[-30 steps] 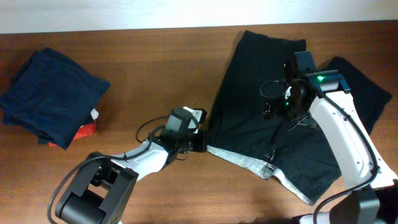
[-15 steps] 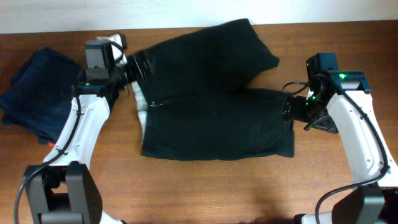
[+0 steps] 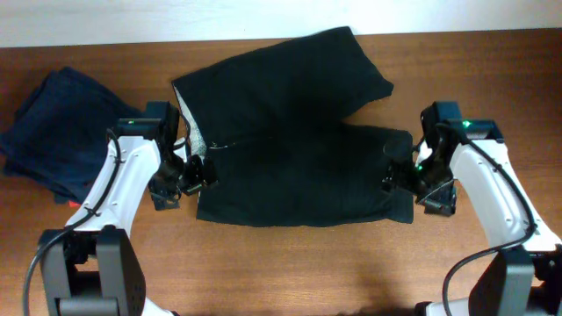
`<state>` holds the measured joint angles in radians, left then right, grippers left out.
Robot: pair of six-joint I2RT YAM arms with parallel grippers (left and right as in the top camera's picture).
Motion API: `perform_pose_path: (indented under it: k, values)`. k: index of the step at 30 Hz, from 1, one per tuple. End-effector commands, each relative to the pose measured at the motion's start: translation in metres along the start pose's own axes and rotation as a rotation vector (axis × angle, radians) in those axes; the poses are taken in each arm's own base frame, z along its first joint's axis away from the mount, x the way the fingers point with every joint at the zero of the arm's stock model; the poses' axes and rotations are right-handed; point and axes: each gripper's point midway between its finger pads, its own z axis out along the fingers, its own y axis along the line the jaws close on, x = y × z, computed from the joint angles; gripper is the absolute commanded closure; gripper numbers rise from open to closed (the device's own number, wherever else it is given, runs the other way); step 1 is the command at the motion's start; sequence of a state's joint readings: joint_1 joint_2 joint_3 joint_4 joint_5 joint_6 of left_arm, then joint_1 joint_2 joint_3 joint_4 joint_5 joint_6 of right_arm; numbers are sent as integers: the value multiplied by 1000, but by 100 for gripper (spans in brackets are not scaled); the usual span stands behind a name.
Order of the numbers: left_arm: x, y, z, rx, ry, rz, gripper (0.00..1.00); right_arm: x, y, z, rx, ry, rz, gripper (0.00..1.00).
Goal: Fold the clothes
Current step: 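Grasp the near edges of the shorts with both grippers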
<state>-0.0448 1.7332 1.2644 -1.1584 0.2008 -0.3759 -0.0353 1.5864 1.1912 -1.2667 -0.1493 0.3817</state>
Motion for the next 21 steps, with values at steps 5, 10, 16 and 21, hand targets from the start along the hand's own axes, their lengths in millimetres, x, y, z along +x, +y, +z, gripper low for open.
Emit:
perform_pose_path:
  k: [5, 10, 16, 21]
  values:
    - [28, 2, 37, 124, -40, -139, 7, 17, -2, 40, -50, 56, 216, 1]
    - [32, -1, 51, 197, -113, -162, 9, 16, -2, 64, -76, 43, 344, 1]
    - [27, -13, 58, 211, -174, -165, 19, 10, -3, 79, -97, 9, 509, 2]
    - [31, 4, 70, 82, -229, -408, 20, 19, -10, 90, -71, 33, 731, 6]
